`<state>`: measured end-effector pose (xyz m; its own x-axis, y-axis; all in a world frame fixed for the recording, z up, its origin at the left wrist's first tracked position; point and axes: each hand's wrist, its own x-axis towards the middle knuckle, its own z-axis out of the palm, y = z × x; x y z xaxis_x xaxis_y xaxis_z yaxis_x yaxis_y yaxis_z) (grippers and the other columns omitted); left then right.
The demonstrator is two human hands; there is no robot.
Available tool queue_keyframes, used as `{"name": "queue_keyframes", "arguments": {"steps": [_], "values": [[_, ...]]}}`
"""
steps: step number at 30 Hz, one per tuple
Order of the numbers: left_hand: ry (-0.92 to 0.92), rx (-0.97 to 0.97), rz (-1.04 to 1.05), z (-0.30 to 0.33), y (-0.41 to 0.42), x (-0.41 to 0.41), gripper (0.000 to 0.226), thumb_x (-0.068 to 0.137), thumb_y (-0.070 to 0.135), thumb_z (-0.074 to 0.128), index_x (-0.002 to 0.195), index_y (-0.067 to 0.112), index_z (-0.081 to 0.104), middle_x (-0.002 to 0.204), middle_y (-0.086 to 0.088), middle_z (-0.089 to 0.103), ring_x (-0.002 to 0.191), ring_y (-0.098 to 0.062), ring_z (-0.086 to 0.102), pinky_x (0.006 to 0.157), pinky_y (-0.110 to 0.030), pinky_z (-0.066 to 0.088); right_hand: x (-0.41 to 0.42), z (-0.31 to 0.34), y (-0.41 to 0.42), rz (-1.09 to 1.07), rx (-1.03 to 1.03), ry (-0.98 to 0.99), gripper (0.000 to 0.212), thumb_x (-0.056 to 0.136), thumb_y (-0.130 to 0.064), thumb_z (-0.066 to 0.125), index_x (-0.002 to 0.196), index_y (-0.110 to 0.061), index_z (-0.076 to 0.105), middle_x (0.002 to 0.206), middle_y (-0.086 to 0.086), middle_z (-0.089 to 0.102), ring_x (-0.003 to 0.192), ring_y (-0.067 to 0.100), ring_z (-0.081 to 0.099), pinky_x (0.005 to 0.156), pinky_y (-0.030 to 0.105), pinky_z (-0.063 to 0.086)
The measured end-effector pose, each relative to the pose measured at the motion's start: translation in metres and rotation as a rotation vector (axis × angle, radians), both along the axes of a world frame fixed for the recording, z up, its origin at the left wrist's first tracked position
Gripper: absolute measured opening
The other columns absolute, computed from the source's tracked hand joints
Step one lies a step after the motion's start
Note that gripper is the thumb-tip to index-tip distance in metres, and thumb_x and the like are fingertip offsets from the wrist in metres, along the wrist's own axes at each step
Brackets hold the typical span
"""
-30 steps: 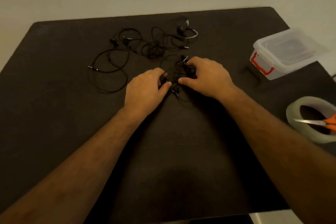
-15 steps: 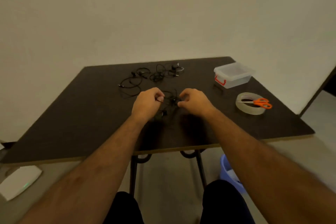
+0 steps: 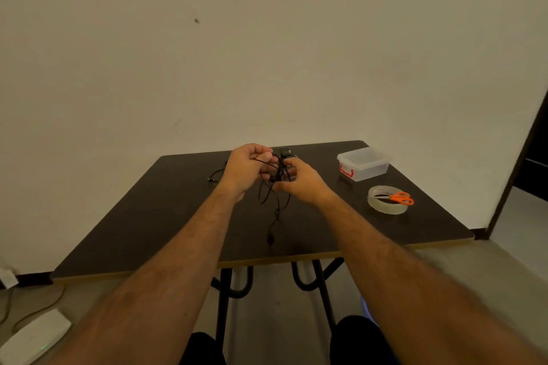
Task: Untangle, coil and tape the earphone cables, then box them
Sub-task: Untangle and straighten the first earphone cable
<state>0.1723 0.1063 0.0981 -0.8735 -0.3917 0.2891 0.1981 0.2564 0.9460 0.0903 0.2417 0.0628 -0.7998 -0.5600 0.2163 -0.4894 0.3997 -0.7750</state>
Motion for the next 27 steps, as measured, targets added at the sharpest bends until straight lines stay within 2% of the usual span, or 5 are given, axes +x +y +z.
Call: {"name": "queue_keyframes", "arguments": {"steps": [7, 12, 18, 22, 27], "values": [[0.134, 0.162, 0.066, 0.033, -0.008, 0.027, 0.008, 0.099, 0.008, 0.056, 0.1, 0.011, 0.063, 0.089, -0.004, 0.074, 0.072, -0.014, 0.073, 0.059, -0.03, 0.054, 0.013, 0.053, 0.015, -0.034, -0.209, 0.1, 0.02, 0.076, -0.026, 0.083, 0.08, -0.02, 0.064, 0.075, 0.0, 0.066, 0.072, 0.015, 0.064, 0.069, 0.033, 0.055], [0.038, 0.032, 0.0, 0.04, -0.012, 0.05, 0.011, 0.098, 0.009, 0.059, 0.108, 0.008, 0.062, 0.099, -0.013, 0.074, 0.076, -0.019, 0.072, 0.058, -0.028, 0.053, 0.029, 0.098, 0.032, -0.015, -0.273, 0.121, 0.018, 0.077, 0.0, 0.078, 0.086, -0.011, 0.067, 0.075, 0.008, 0.068, 0.062, 0.017, 0.067, 0.067, 0.037, 0.061], [-0.251, -0.31, -0.11, 0.061, -0.023, 0.079, 0.027, 0.09, -0.003, 0.064, 0.109, 0.015, 0.063, 0.114, -0.011, 0.07, 0.093, -0.021, 0.07, 0.065, -0.029, 0.053, 0.05, 0.146, 0.051, 0.038, -0.185, 0.217, 0.012, 0.083, 0.001, 0.072, 0.092, -0.007, 0.07, 0.072, 0.004, 0.063, 0.046, 0.01, 0.05, 0.041, 0.02, 0.041], [-0.055, -0.364, 0.07, 0.096, -0.001, 0.089, 0.033, 0.094, 0.001, 0.045, 0.119, 0.017, 0.06, 0.117, -0.003, 0.066, 0.105, -0.02, 0.065, 0.076, -0.031, 0.051, 0.065, 0.171, 0.048, 0.091, -0.113, 0.304, 0.012, 0.085, -0.005, 0.072, 0.097, -0.006, 0.073, 0.072, 0.0, 0.066, 0.045, -0.003, 0.054, 0.046, 0.014, 0.039], [0.051, -0.301, -0.081, 0.116, 0.038, 0.091, 0.018, 0.098, 0.025, 0.058, 0.115, 0.019, 0.06, 0.102, 0.001, 0.072, 0.091, -0.015, 0.071, 0.075, -0.029, 0.049, 0.084, 0.193, 0.04, 0.13, -0.089, 0.368, 0.008, 0.091, -0.011, 0.066, 0.096, -0.006, 0.068, 0.068, 0.004, 0.066, 0.043, 0.0, 0.054, 0.043, 0.018, 0.04]]}}
